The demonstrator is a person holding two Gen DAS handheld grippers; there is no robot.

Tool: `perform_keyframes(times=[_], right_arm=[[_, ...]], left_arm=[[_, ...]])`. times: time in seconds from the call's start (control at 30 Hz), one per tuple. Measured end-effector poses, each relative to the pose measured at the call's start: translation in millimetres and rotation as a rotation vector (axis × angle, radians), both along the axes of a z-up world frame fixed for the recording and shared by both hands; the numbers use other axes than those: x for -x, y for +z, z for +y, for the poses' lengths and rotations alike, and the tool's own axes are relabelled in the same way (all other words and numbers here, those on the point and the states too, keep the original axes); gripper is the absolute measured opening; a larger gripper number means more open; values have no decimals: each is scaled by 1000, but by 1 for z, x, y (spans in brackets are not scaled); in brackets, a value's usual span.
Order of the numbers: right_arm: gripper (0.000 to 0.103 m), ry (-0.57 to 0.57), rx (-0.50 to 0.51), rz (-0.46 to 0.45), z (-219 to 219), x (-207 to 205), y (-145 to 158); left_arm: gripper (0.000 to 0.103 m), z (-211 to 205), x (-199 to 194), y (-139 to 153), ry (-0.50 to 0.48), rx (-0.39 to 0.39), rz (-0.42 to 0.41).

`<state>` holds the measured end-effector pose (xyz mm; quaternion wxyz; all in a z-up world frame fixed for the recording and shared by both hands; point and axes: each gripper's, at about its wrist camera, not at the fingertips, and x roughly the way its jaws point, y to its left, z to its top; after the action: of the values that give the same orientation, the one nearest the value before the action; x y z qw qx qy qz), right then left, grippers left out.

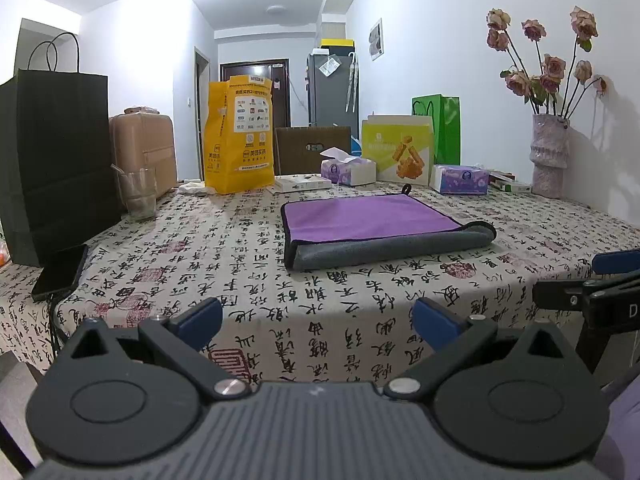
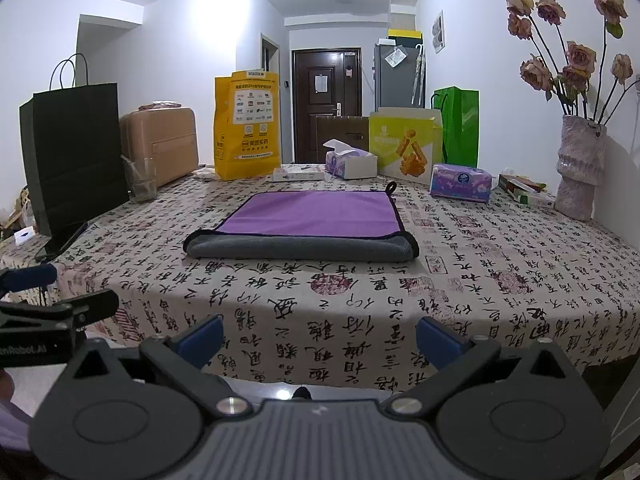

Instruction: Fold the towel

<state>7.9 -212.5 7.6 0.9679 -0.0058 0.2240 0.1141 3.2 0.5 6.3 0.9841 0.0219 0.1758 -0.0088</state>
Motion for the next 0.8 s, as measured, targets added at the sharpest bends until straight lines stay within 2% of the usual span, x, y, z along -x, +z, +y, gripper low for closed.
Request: perform_keyframes(times=[0.8], right_arm=[[103, -1, -17, 10, -2, -2, -3]], left_arm=[[103, 0, 0, -2, -1, -2, 3]])
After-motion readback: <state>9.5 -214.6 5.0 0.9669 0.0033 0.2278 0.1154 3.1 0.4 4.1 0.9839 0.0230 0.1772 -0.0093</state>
